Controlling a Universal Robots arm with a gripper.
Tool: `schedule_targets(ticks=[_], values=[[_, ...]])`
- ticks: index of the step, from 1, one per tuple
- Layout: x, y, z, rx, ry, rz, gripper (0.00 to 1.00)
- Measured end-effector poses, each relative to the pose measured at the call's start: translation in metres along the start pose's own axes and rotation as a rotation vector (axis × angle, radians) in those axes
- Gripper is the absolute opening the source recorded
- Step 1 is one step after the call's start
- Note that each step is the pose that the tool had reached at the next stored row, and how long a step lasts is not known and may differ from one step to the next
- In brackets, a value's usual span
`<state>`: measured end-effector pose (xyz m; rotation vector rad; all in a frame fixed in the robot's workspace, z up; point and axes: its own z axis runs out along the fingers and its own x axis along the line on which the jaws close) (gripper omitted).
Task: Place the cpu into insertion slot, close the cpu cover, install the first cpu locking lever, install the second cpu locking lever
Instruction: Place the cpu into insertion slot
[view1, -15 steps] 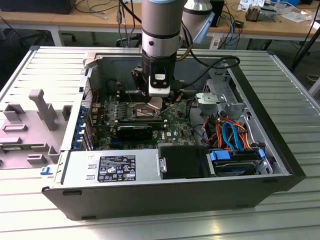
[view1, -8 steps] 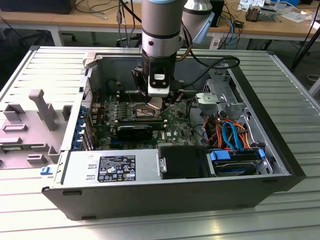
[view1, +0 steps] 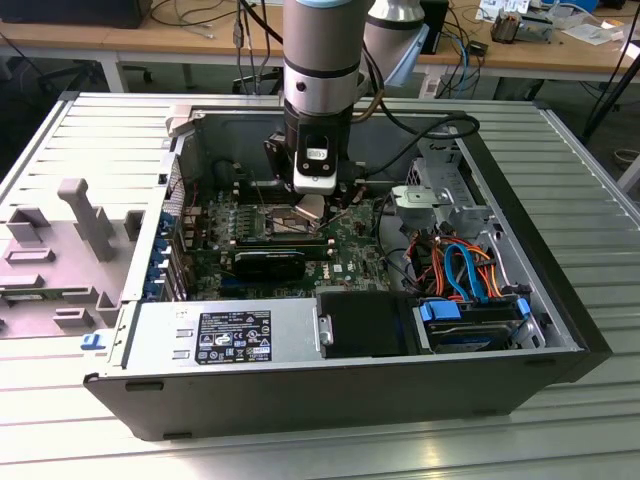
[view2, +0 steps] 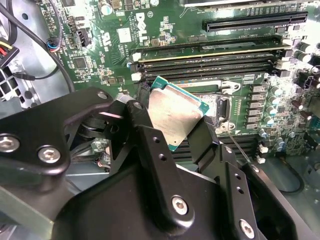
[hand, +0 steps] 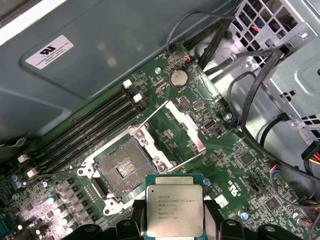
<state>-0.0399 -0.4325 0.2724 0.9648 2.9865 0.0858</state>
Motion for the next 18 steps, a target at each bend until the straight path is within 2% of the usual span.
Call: schedule_targets(ticks=[6, 18], values=[[0.0, 0.0, 0.0002, 0.0, -0.001, 0.017, 0.55], [0.0, 0.0, 0.0009, 0.0025, -0.0073, 0.087, 0.55]])
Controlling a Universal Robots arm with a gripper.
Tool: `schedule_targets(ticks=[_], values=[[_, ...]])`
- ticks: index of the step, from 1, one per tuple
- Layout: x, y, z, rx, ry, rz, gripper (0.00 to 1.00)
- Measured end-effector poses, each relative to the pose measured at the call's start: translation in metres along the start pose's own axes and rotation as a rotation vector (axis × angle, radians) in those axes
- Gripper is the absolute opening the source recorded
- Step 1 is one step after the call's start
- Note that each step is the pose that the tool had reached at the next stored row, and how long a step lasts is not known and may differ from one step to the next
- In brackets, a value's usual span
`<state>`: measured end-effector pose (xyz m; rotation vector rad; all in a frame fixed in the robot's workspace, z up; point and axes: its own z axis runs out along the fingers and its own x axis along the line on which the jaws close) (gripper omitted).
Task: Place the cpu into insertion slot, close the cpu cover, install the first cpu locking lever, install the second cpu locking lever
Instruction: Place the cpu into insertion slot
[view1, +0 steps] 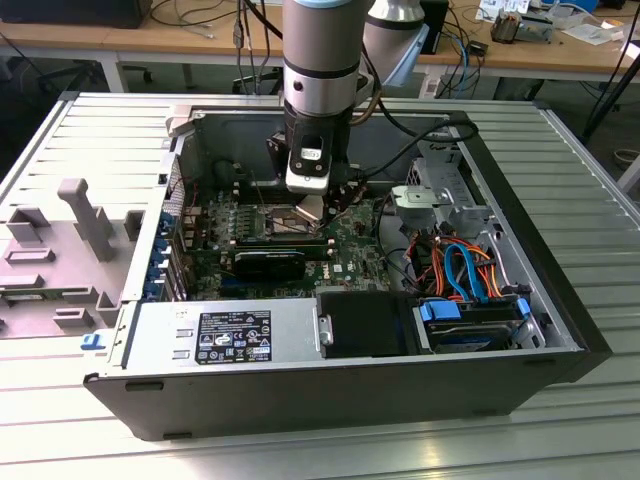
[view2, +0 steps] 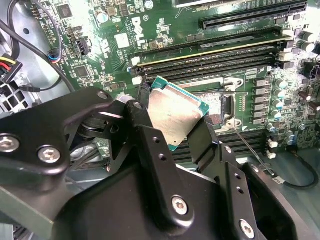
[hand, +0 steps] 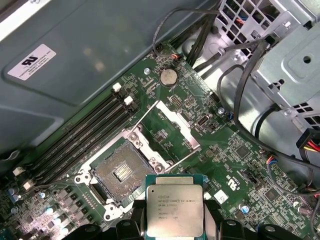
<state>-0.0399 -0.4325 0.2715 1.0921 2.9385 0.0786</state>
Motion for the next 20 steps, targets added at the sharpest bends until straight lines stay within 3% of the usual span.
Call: schedule_targets(ticks=[20], values=[[0.0, 0.0, 0.0005, 0.0063, -0.01, 0.077, 0.55]])
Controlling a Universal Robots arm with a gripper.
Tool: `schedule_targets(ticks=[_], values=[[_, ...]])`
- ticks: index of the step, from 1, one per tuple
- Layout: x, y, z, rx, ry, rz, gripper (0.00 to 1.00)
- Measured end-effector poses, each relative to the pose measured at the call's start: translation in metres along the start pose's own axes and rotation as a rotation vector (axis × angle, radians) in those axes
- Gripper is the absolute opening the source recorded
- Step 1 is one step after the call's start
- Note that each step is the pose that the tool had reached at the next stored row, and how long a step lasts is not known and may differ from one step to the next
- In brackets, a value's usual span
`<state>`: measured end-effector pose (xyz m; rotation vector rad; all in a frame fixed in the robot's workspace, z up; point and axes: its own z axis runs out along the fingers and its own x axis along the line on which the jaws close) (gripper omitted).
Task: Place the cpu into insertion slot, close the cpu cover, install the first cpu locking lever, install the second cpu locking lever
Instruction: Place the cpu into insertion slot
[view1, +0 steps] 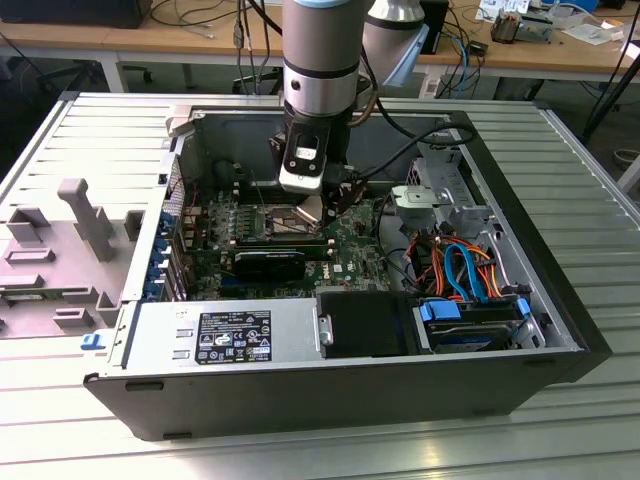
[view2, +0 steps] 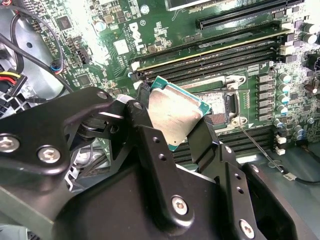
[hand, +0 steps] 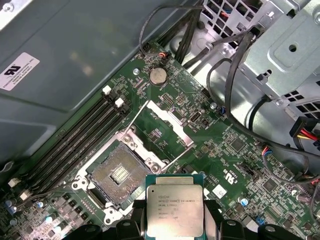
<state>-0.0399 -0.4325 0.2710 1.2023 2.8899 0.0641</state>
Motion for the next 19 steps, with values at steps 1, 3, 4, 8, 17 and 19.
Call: schedule_targets(ticks=[1, 3, 4, 8, 17, 19], values=[[0.0, 0.0, 0.0, 0.0003, -0.0004, 0.003, 0.55], [0.0, 0.0, 0.0001, 0.0008, -0.0013, 0.01, 0.55], [0.0, 0.0, 0.0001, 0.001, -0.0016, 0.012, 0.55], [0.0, 0.0, 0.0002, 0.0019, -0.0032, 0.026, 0.55], [0.0, 0.0, 0.0005, 0.0038, -0.0065, 0.058, 0.55], [0.0, 0.0, 0.0006, 0.0041, -0.0071, 0.062, 0.55]])
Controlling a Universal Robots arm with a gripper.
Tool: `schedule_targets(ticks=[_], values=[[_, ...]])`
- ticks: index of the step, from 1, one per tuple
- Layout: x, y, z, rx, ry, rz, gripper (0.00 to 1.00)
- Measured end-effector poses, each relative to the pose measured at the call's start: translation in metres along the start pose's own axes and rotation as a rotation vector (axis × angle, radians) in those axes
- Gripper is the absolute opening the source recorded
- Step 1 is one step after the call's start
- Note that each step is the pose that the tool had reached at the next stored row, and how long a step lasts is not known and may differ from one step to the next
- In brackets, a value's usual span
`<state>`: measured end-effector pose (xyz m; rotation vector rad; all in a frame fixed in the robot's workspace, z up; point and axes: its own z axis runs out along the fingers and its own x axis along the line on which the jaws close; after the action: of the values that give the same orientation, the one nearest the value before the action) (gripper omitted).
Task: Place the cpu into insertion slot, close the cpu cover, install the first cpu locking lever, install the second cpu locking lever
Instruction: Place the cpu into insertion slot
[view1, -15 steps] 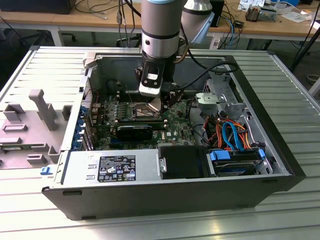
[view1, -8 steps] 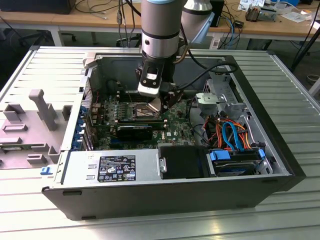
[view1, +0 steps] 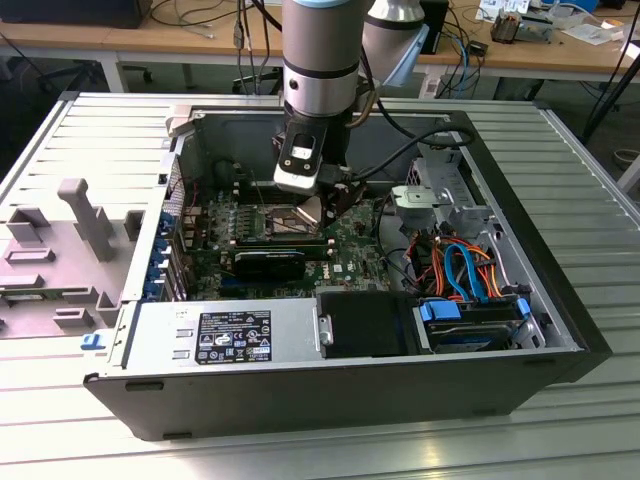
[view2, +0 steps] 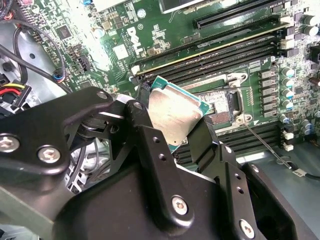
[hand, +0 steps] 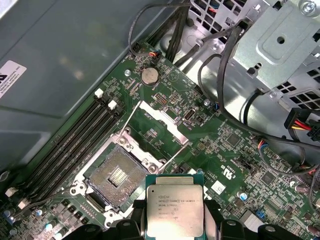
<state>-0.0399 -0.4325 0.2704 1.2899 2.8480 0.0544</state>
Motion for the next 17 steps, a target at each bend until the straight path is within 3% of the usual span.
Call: schedule_targets(ticks=[17], values=[[0.0, 0.0, 0.0005, 0.0031, -0.0051, 0.039, 0.55]])
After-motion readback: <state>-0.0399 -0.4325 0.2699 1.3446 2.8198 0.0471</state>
